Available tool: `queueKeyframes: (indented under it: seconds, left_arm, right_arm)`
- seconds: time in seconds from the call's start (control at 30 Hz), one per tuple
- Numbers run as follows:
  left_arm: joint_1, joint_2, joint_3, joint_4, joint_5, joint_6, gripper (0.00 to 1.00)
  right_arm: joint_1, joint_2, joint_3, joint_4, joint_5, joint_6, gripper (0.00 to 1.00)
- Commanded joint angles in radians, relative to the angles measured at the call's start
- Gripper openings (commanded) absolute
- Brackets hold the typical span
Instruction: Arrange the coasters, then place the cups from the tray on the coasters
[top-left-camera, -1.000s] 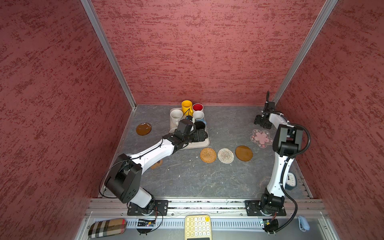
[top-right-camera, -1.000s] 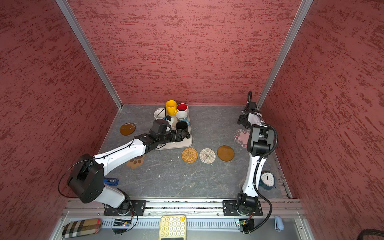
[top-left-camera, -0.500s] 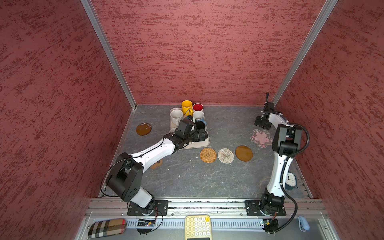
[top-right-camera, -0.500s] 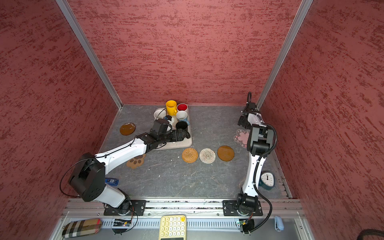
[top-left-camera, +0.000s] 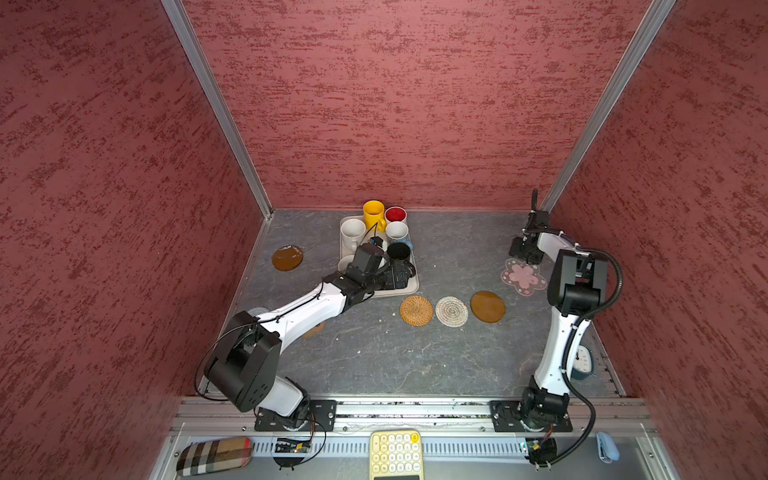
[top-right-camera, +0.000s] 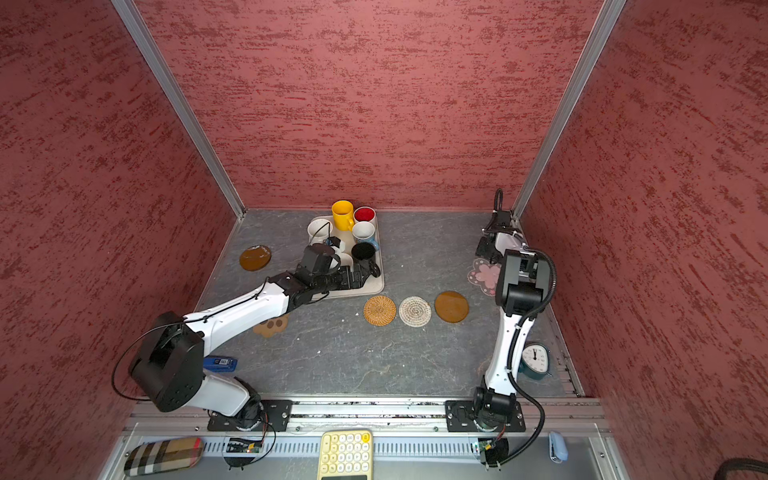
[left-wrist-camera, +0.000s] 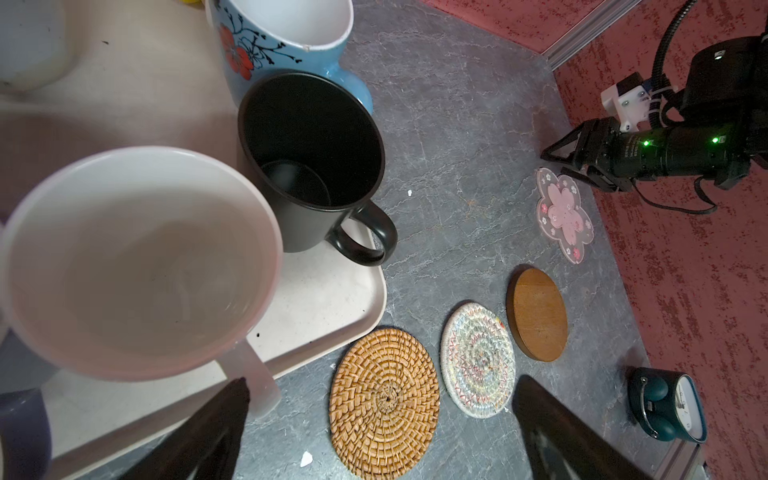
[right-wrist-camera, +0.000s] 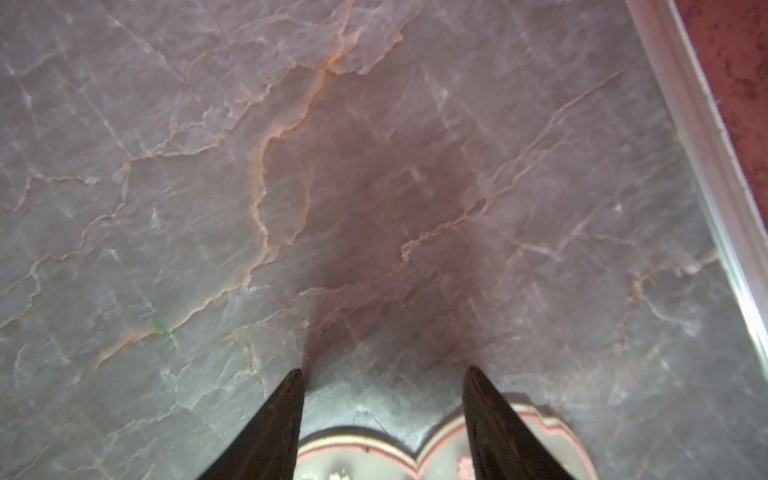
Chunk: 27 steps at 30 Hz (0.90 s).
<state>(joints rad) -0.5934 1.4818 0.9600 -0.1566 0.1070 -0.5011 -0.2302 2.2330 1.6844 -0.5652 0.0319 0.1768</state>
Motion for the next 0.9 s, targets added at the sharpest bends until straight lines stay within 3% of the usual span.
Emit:
queueKeyframes:
  seconds: [0.0,0.63,0.87]
  left_arm:
    - [-0.011,-0.032,-0.026,0.024,-0.003,-0.010,1.00]
    - [-0.039,-0.148,-0.131,0.035,-0.031,-0.028,1.00]
    - [-0.039,-0.160,-0.132,0.028,-0.041,-0.024,0.99]
  right_arm:
    - [-0.001,-0.022,-0.065,-0.028,0.009,0.010,0.61]
    - [-0.001,-0.173,-0.263,0.031,0.131,-0.002,0.61]
    - [0.003,-0.229,-0.238,0.033,0.087,-0.012,0.76]
